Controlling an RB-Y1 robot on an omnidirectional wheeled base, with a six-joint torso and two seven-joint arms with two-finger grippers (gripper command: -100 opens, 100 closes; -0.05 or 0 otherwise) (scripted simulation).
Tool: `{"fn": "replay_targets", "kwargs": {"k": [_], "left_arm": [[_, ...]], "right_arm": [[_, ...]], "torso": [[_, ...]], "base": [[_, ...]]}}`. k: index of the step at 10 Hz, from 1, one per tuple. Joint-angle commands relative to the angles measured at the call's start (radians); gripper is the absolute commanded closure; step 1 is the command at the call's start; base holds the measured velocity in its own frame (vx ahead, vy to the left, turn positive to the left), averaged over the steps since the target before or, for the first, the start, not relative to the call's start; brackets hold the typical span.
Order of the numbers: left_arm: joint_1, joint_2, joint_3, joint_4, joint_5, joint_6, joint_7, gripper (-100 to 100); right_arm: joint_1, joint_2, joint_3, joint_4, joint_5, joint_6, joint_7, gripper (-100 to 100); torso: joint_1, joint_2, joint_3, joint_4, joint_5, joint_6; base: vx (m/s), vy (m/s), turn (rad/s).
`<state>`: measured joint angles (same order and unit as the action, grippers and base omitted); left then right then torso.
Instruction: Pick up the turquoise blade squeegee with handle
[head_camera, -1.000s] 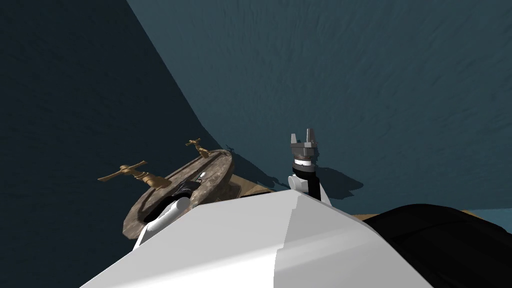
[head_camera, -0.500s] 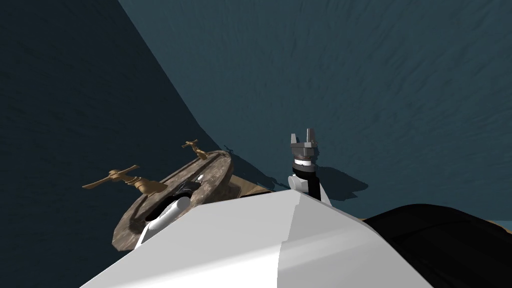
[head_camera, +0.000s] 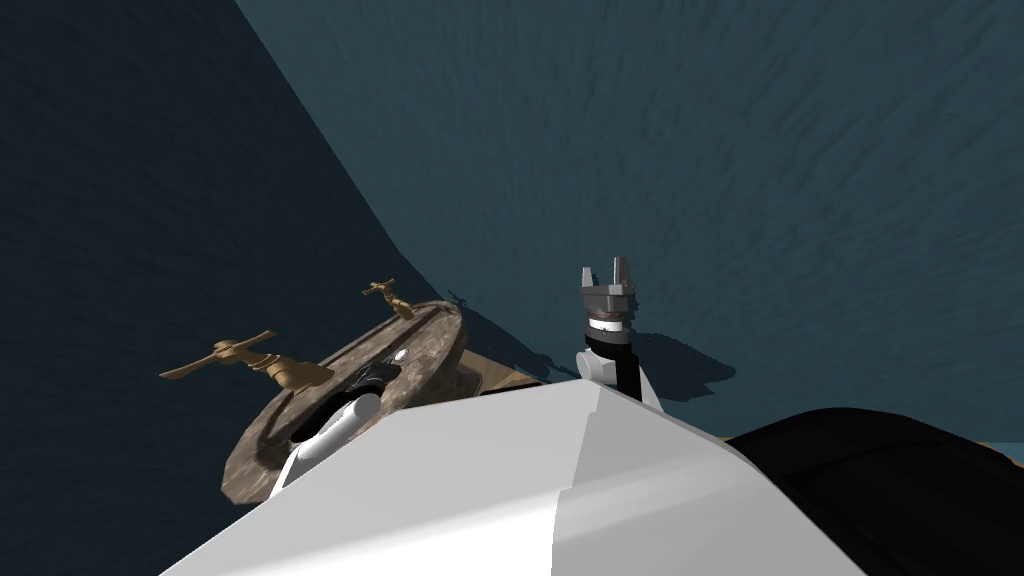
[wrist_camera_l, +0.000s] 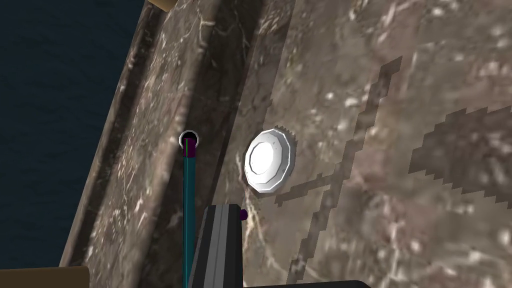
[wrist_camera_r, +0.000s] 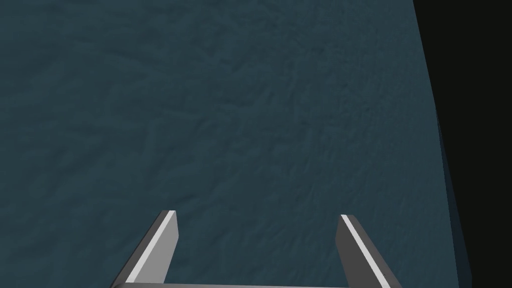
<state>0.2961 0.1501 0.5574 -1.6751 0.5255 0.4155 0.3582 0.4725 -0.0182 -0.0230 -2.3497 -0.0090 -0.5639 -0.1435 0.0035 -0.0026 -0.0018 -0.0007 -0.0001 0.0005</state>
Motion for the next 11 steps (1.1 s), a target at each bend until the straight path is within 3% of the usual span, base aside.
{"fn": "replay_targets", "kwargs": {"k": [1, 2, 7, 8, 11], "left_arm": [[0.0, 0.0, 0.0, 0.0, 0.0, 0.0, 0.0, 0], [-0.01, -0.011, -0.025, -0.035, -0.028, -0.03, 0.006, -100], [-0.041, -0.042, -0.087, -0.131, -0.09, -0.096, 0.03, -100], [-0.043, -0.043, -0.089, -0.135, -0.091, -0.096, 0.031, -100], [-0.028, -0.026, -0.051, -0.112, -0.049, -0.037, 0.034, -100]], "right_arm": [[0.0, 0.0, 0.0, 0.0, 0.0, 0.0, 0.0, 0], [0.0, 0.0, 0.0, 0.0, 0.0, 0.0, 0.0, 0], [0.0, 0.0, 0.0, 0.0, 0.0, 0.0, 0.0, 0], [0.0, 0.0, 0.0, 0.0, 0.0, 0.0, 0.0, 0], [0.0, 0.0, 0.0, 0.0, 0.0, 0.0, 0.0, 0]], "torso": [[0.0, 0.0, 0.0, 0.0, 0.0, 0.0], [0.0, 0.0, 0.0, 0.0, 0.0, 0.0], [0.008, 0.001, 0.0, 0.0, 0.002, 0.0], [0.006, 0.0, 0.0, 0.0, 0.002, 0.0], [-0.005, 0.0, 0.0, 0.0, -0.001, 0.0]], "base": [[0.0, 0.0, 0.0], [-0.019, 0.076, 0.189], [-0.012, 0.112, 0.157], [-0.002, 0.038, 0.066], [0.008, -0.066, -0.106]]}}
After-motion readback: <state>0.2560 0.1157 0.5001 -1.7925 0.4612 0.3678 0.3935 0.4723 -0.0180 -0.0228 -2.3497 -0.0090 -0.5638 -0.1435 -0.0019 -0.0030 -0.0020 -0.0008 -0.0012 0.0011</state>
